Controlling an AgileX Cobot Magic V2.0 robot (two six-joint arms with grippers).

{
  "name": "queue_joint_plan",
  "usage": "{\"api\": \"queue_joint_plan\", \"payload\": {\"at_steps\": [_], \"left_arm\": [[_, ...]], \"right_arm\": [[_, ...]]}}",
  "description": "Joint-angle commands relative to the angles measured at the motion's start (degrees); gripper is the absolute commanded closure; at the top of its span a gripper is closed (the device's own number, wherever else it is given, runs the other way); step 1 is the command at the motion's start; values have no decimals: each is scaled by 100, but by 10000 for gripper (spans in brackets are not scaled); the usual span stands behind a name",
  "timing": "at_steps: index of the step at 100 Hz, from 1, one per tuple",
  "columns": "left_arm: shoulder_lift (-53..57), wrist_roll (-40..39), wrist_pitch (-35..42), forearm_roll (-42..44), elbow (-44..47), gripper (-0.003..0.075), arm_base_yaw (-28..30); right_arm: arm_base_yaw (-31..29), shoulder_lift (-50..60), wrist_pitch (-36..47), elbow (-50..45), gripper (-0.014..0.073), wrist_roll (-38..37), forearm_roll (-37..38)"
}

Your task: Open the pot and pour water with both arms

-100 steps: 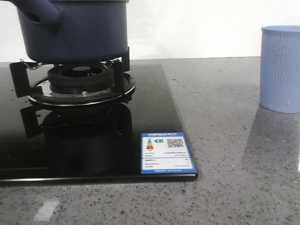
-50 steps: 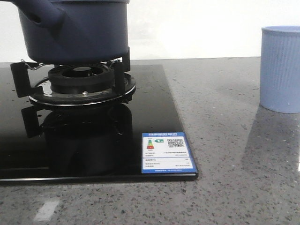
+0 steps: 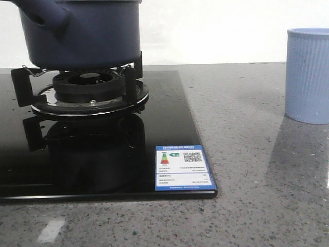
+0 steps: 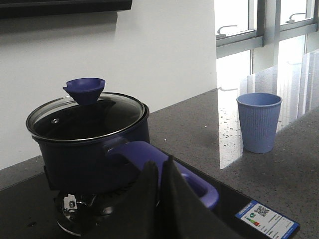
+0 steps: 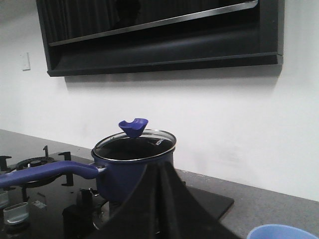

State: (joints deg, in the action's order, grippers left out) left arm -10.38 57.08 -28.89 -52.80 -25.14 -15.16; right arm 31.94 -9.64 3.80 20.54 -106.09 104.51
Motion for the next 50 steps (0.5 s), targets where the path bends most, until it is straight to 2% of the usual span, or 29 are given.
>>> {"api": "queue_joint_plan", "payload": {"at_steps": [1, 50], "left_arm": [[-60, -53, 231, -231, -141, 740, -1], [-60, -53, 245, -243, -132, 740, -1]], "right_arm": [[-41, -52, 58, 141, 662, 54, 214], [-41, -52, 117, 141, 662, 54, 214]]}}
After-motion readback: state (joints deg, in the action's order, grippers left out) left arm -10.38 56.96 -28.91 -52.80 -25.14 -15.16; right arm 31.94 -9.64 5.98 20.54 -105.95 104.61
